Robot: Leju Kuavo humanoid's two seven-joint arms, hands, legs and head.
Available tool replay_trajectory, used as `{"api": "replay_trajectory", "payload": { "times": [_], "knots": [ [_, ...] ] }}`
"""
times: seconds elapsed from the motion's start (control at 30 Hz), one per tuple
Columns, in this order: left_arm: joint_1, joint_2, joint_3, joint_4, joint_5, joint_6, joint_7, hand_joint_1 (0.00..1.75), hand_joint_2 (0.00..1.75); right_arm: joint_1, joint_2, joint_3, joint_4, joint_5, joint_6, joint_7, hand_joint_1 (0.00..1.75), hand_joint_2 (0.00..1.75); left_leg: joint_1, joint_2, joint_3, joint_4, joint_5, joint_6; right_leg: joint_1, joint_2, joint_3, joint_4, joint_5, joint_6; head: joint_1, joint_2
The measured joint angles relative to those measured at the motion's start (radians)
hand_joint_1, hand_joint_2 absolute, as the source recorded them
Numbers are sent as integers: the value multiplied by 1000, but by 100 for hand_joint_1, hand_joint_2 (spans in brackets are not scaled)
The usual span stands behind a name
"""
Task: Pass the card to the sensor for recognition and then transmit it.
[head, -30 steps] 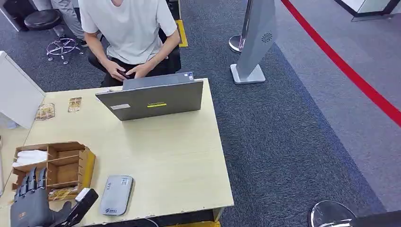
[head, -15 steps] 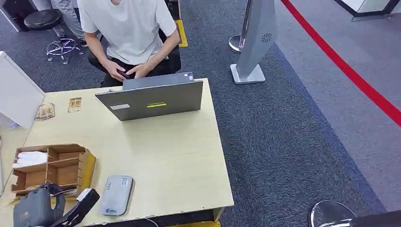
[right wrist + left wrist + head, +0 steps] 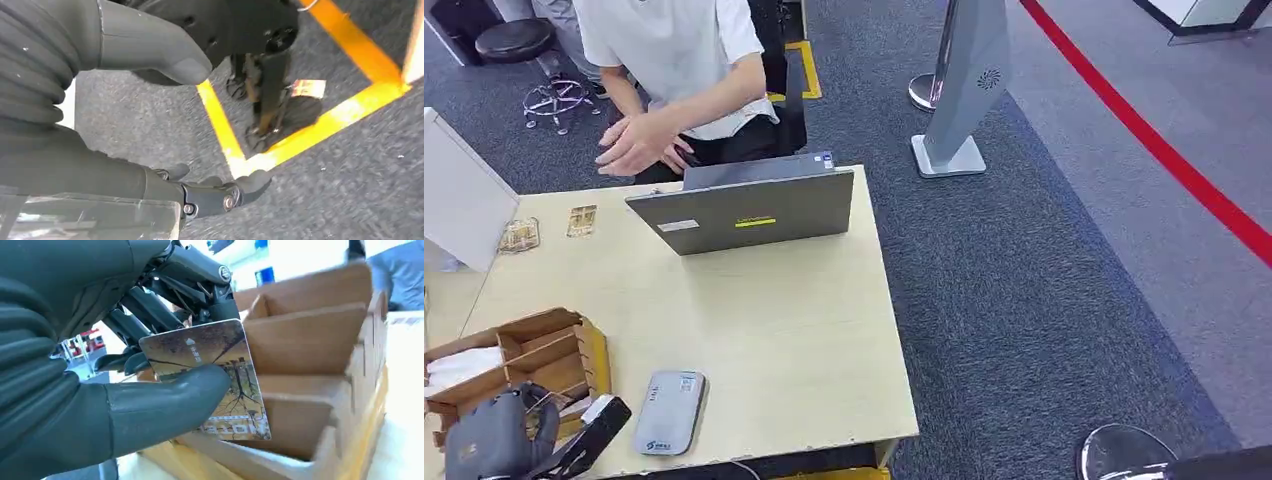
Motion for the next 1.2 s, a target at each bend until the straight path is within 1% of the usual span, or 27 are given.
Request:
{"api": "replay_trajectory", "payload": {
  "times": [0.07, 0.2, 0.3, 0.37, 0.43, 0.5, 0.53, 0.63, 0.67, 0.73, 0.8, 0.87, 0.93, 1.0, 1.1, 1.2],
  "knots": [
    [-3, 13, -7, -30, 1, -35, 0, 175, 175, 26, 2, 45, -22, -22, -10, 12, 0, 175, 0, 0, 0, 0, 0, 0, 0, 0, 0, 0, 0, 0, 0, 0],
    [-16, 53, -33, -117, 5, -105, 3, 175, 175, 50, 5, 99, -55, -47, -18, 25, 0, 175, 0, 0, 0, 0, 0, 0, 0, 0, 0, 0, 0, 0, 0, 0],
    [-25, 77, -49, -161, 5, -113, 3, 175, 175, 63, 7, 122, -72, -56, -21, 26, 0, 175, 0, 0, 1, 0, 0, 0, 0, 0, 0, 0, 1, 0, 0, 0],
    [-36, 98, -60, -197, 4, -118, -15, 175, 175, 71, 7, 133, -78, -60, -25, 27, 0, 175, 0, 0, 1, 0, 1, 0, 0, 0, -2, 0, 1, 0, 0, 0],
    [-77, 134, -78, -245, 26, -139, -37, 175, 175, 80, 9, 144, -88, -73, -27, 27, 0, 175, 0, -1, 1, 0, 1, 1, 0, -2, -1, 0, 1, 0, 0, 0],
    [-131, 159, -87, -283, 54, -166, -39, 175, 175, 83, 10, 150, -94, -80, -27, 29, 0, 175, 0, -1, 1, 0, 1, 0, 0, -2, -1, 0, 1, 0, 0, 0],
    [-167, 172, -91, -302, 78, -189, -38, 175, 175, 86, 10, 157, -99, -83, -27, 30, 0, 175, 0, -1, 1, 0, 2, 0, 0, -2, 0, 0, 1, 0, 0, 0],
    [-243, 193, -98, -336, 105, -221, -31, 175, 175, 96, 11, 168, -109, -91, -27, 32, 0, 175, 0, 0, 1, 0, 2, 0, 0, 0, 1, 0, 1, 0, 0, 0],
    [-259, 197, -99, -341, 101, -219, -25, 175, 175, 101, 11, 171, -111, -91, -27, 32, 0, 175, 0, 0, 1, 0, 2, 0, 0, 0, 0, 0, 1, 0, 0, 0],
    [-314, 201, -104, -341, 73, -217, 5, 175, 175, 105, 12, 177, -113, -71, -20, 32, 0, 175, 0, -1, 1, 0, 2, 1, 0, -1, -1, 0, 1, 0, 0, 0],
    [-411, 199, -106, -313, 17, -212, 33, 175, 175, 104, 12, 181, -112, -23, -4, 25, 0, 175, 0, -3, 1, 0, 3, 1, 0, -4, 0, 0, 1, 0, 0, 0],
    [-507, 199, -106, -244, -49, -198, 41, 175, 175, 98, 11, 183, -104, 39, 13, -1, 0, 175, 0, -4, 1, 0, 3, 0, 0, -5, 2, 0, 2, 0, 0, 0],
    [-596, 199, -106, -147, -86, -191, 34, 175, 175, 90, 9, 182, -77, 87, 18, -33, 0, 175, 0, -4, 1, 0, 5, 0, 0, -4, 3, 0, 3, 0, 0, 0],
    [-665, 199, -106, -35, -107, -182, 24, 175, 175, 78, 5, 178, -38, 119, 22, -62, 0, 175, 0, -2, 1, 0, 5, 0, 0, -3, 2, 1, 4, -1, 0, 0],
    [-727, 198, -106, 84, -106, -188, 10, 175, 175, 57, -2, 158, 14, 161, 21, -85, 0, 175, 0, -2, 1, 0, 5, 0, 0, -2, 2, 1, 4, -2, 1, 0],
    [-750, 197, -106, 147, -106, -191, 10, 175, 175, 44, -6, 142, 46, 173, 18, -88, 0, 175, 0, -4, 1, 0, 6, 1, 0, -5, 2, 1, 4, -1, 0, 0]
  ]
}}
